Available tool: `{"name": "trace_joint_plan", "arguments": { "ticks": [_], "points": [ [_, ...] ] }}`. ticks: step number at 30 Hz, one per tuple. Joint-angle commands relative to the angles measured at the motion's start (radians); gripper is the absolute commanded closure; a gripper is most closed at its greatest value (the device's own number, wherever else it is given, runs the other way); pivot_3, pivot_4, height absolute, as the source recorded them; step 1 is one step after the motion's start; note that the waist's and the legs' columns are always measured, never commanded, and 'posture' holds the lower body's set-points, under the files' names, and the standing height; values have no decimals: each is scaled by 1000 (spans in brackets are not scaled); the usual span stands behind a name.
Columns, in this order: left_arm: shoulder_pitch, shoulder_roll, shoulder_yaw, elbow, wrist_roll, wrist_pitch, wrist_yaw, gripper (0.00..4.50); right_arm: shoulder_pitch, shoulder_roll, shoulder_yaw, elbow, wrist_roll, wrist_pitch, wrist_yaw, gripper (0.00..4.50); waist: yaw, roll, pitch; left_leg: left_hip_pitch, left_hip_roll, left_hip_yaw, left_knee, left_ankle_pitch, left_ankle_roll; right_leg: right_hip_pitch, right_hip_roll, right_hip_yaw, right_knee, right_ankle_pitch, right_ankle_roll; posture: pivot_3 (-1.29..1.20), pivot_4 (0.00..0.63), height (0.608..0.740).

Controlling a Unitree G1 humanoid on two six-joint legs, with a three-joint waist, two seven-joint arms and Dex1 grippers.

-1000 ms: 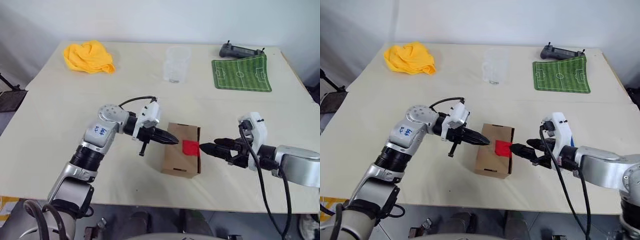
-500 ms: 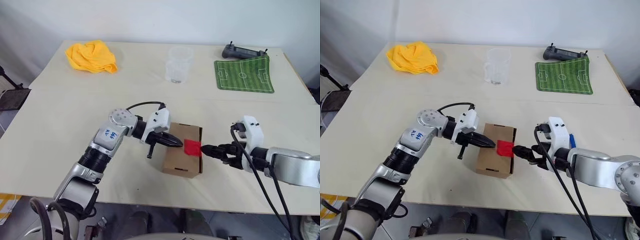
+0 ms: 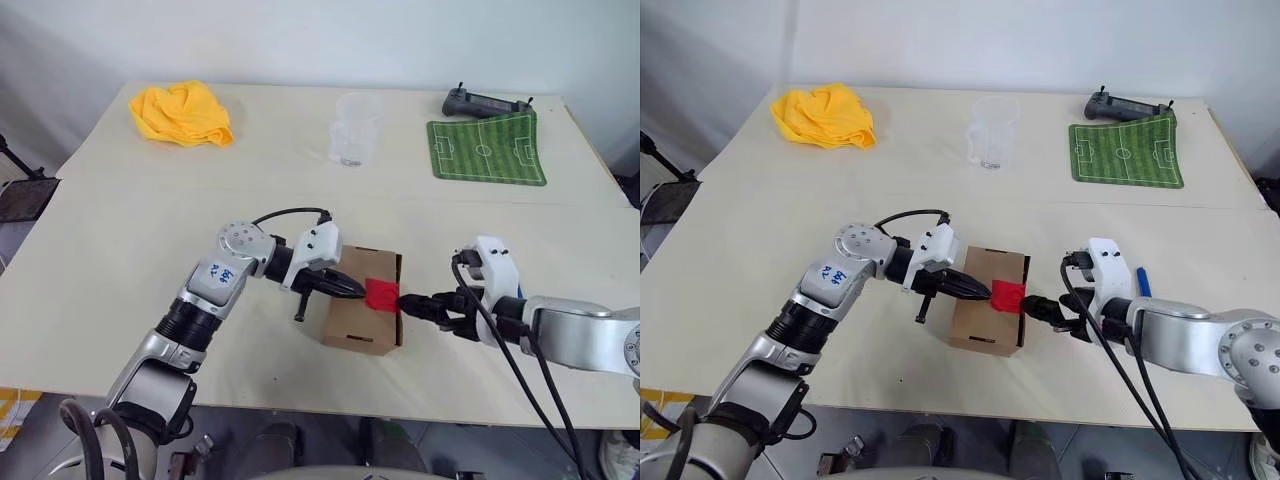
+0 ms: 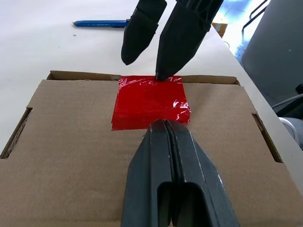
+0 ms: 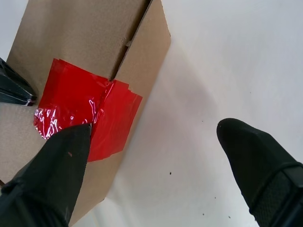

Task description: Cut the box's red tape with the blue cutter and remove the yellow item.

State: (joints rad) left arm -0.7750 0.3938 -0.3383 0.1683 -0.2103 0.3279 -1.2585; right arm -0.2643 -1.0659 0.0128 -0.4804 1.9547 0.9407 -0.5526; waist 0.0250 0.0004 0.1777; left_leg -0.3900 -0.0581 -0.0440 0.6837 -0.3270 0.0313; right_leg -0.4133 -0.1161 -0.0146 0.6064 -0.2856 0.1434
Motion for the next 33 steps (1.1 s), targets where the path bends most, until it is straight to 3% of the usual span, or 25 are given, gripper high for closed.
{"name": "trace_joint_plan", "arguments": {
  "ticks": [1,14,33],
  "points": [
    [6,-7,-9,-36,5,5,9,4500,-13,-20,10,-8,18,-2,-7,18,0,0,0,0,0,0,0,0,0,0,0,0,0,0,0,0,150,740],
    [0,22,-20,-31,41,7,28,4500,-8,-69,18,17,-10,10,-4,18,2,0,0,0,0,-1,0,0,0,2,0,2,-2,0,0,0,150,740],
    [12,-3,-62,-22,91,-7,82,4500,-149,5,148,83,-57,56,-74,18,-3,-1,-1,3,1,0,0,1,-1,3,-1,5,-4,0,0,0,150,740]
  ]
}}
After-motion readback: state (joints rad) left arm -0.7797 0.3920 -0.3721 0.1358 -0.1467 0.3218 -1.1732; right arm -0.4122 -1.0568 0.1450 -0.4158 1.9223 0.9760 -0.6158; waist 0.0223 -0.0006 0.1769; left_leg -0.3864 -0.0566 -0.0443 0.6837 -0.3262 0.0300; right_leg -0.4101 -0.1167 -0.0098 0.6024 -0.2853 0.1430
